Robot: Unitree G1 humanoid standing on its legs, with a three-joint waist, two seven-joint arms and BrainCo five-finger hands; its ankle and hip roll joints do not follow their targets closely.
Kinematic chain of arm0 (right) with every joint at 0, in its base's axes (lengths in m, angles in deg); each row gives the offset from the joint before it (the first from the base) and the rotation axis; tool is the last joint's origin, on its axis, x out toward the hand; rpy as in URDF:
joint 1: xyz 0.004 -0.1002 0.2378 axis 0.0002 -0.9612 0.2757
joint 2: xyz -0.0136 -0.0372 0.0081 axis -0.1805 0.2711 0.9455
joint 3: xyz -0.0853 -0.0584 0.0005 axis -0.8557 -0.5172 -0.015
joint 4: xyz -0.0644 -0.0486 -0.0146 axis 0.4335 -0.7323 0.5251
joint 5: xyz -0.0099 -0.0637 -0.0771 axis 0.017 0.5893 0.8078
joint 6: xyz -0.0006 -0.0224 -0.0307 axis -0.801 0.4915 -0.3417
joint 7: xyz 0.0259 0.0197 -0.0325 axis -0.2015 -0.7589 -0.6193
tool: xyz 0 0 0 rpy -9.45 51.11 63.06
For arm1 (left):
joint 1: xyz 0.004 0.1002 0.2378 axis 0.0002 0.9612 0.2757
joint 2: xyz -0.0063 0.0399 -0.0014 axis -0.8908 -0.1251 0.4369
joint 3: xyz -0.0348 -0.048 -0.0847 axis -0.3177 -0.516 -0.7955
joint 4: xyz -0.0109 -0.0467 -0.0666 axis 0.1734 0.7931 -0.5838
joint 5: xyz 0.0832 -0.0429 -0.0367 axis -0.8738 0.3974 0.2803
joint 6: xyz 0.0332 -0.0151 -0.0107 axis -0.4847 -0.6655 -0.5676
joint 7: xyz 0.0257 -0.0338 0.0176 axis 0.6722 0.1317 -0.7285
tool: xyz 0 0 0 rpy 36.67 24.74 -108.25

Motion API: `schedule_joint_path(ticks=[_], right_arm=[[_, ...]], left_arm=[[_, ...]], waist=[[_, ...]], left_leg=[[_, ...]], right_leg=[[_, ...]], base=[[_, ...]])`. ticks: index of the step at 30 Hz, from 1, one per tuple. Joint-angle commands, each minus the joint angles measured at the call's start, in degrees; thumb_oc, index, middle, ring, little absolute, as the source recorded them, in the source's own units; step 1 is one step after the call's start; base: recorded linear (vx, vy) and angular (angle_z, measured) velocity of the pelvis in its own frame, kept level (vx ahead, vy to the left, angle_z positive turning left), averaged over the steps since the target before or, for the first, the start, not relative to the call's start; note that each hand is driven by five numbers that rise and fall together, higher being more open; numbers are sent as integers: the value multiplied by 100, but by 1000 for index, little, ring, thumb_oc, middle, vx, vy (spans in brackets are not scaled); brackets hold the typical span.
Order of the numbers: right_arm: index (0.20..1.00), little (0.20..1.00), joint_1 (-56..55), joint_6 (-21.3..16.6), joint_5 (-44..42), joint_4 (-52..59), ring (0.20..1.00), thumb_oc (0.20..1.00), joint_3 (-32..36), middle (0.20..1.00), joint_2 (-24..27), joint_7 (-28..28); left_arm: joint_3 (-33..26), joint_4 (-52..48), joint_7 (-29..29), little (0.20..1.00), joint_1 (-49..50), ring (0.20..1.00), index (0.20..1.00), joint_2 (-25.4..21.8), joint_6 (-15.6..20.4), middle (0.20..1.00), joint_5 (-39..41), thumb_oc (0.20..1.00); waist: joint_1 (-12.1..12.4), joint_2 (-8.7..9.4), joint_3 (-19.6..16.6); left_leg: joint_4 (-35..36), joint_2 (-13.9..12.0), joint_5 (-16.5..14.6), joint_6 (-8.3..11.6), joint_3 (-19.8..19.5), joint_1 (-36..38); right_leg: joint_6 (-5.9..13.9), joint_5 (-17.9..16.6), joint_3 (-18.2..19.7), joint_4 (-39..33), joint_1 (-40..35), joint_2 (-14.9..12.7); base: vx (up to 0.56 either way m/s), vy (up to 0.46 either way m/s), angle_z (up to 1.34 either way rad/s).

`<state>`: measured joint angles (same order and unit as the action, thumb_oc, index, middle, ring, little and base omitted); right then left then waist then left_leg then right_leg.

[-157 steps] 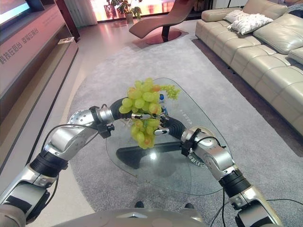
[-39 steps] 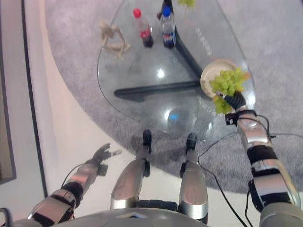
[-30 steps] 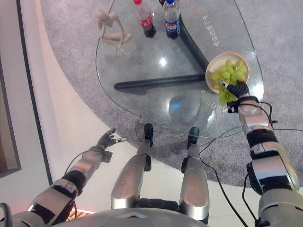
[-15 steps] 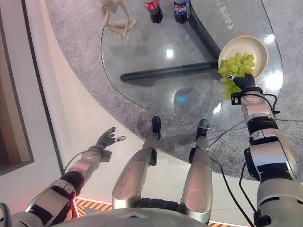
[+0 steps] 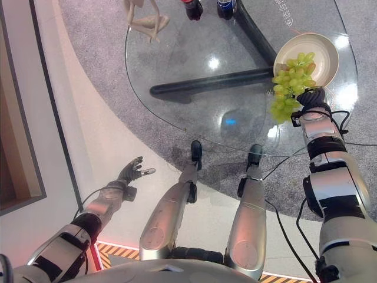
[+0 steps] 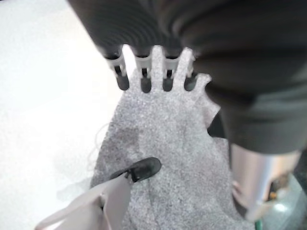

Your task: Pick up fruits into the plate

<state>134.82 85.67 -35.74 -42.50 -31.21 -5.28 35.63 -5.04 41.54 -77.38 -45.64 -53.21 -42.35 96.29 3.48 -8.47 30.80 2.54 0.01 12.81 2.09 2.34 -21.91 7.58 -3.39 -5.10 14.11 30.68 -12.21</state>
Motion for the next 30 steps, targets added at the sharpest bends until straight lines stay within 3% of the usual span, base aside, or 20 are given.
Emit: schedule_joint_path(ticks=[1, 14, 15, 16, 17, 18, 21, 25, 30], right_arm=[[200, 200, 490, 55, 331, -81, 200, 200, -398, 200, 674, 471], [200, 200, 557, 315, 765, 235, 200, 200, -547, 200, 807, 936], [241, 241, 551, 346, 781, 264, 241, 241, -566, 241, 812, 940], [420, 420, 536, 374, 755, 307, 420, 420, -573, 420, 827, 949], [956, 956, 534, 376, 728, 310, 956, 956, -566, 956, 824, 987], [1000, 1000, 514, 371, 716, 308, 1000, 1000, -554, 1000, 815, 1022], [1000, 1000, 466, 375, 679, 340, 1000, 1000, -535, 1000, 787, 1104], [1000, 1000, 219, 315, 589, 486, 1000, 1000, -353, 1000, 672, 1669], [1000, 1000, -307, 232, 688, 1028, 1000, 1000, -124, 1000, 482, 2032]], left_arm=[[188, 55, -35, 1000, 32, 1000, 1000, 64, 72, 1000, 170, 1000], [168, 7, 42, 1000, 117, 1000, 1000, 4, 45, 1000, 199, 1000], [164, 6, 50, 1000, 130, 1000, 1000, 4, 35, 1000, 181, 1000], [158, 14, 54, 1000, 134, 1000, 1000, -4, 43, 1000, 180, 1000], [140, 19, 51, 1000, 122, 1000, 1000, -6, 46, 1000, 181, 1000], [128, 19, 53, 1000, 131, 1000, 1000, -7, 50, 1000, 168, 1000], [122, 13, 34, 1000, 156, 1000, 1000, 7, 61, 1000, 153, 1000], [60, 90, 22, 1000, 184, 1000, 1000, 36, 28, 1000, 119, 1000], [-79, 170, 57, 1000, 210, 1000, 1000, 63, -63, 1000, 40, 1000]], waist=[[69, -445, -100], [36, -404, -100], [28, -390, -100], [24, -375, -100], [26, -359, -100], [26, -352, -100], [23, -338, -100], [-12, -257, -100], [-85, -78, -100]], left_leg=[[-811, 15, -1073, 60, -251, -96], [-793, -1, -1080, 66, -206, -45], [-812, -1, -1110, 67, -199, -18], [-817, -4, -1112, 67, -195, -13], [-830, -13, -1100, 68, -187, -30], [-837, -18, -1105, 70, -186, -21], [-844, -25, -1121, 69, -188, 8], [-827, -65, -1163, 81, -167, 212], [-765, -138, -1198, 110, -122, 520]], right_leg=[[-232, 482, -402, 140, -191, 164], [-252, 502, -393, 148, -213, 221], [-251, 539, -395, 176, -235, 215], [-253, 537, -400, 167, -248, 219], [-265, 510, -402, 141, -250, 236], [-271, 516, -406, 143, -265, 244], [-283, 526, -409, 143, -295, 255], [-314, 536, -442, 78, -514, 289], [-324, 534, -473, -40, -855, 332]], base=[[0, 0, 0], [0, 0, 0], [0, 0, 0], [0, 0, 0], [0, 0, 0], [0, 0, 0], [0, 0, 0], [0, 0, 0], [21, 16, -1]])
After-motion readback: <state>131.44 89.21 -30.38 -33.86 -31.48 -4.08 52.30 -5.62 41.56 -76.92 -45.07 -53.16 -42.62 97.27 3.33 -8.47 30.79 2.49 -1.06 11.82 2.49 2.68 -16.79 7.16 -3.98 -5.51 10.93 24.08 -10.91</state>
